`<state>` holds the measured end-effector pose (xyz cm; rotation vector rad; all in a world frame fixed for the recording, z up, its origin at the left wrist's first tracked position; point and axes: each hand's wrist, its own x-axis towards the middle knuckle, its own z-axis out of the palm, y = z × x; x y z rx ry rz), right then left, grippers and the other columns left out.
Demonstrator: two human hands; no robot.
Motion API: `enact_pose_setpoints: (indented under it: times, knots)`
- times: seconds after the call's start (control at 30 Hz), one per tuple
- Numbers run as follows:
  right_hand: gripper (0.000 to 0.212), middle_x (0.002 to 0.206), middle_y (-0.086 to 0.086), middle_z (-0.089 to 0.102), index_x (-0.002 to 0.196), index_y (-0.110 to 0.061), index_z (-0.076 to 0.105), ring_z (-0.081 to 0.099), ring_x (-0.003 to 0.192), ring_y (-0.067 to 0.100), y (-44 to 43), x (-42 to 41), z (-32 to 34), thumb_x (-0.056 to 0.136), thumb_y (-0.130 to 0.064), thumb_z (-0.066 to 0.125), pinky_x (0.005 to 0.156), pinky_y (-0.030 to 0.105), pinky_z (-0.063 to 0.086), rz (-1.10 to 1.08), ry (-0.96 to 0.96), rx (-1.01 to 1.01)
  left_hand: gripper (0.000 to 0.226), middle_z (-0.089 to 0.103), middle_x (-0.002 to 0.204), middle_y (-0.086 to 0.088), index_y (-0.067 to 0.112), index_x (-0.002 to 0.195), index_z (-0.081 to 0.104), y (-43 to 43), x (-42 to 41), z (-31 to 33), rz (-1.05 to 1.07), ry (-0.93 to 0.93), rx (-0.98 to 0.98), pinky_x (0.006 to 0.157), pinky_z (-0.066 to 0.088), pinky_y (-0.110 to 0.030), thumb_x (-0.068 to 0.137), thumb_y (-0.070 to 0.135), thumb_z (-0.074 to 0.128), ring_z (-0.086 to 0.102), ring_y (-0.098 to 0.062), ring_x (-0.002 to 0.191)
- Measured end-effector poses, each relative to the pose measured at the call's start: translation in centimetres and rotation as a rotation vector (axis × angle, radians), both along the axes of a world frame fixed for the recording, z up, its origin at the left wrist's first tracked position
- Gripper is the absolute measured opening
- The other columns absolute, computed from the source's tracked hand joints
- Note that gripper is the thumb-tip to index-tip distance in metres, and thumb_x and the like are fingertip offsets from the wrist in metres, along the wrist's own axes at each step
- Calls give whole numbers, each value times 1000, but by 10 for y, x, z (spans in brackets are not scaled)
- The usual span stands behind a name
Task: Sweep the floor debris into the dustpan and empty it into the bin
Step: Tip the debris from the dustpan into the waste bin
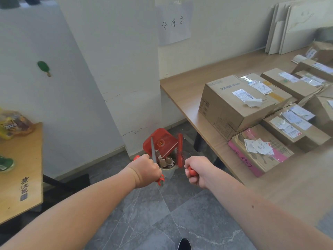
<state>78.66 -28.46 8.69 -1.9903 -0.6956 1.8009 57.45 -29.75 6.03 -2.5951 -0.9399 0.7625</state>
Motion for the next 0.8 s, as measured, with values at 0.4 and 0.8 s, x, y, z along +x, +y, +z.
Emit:
enact_pose_setpoints:
  times: [0.4,0.8]
  knots:
    - [13,46,6,44,84,-7,54,40,43,12,3,-1,6,82,1,43,41,20,24,-31,44,-6,11,65,66,0,19,70,62,5,15,18,-119,55,37,58,35,-31,79,14,66,59,-22,55]
    - [15,51,6,47,88,-7,55,44,43,10,10,1,34,85,0,43,39,19,25,-43,126,-2,32,54,48,4,23,52,55,23,-2,39,-84,-7,117,50,25,-30,59,25,86,52,-20,40]
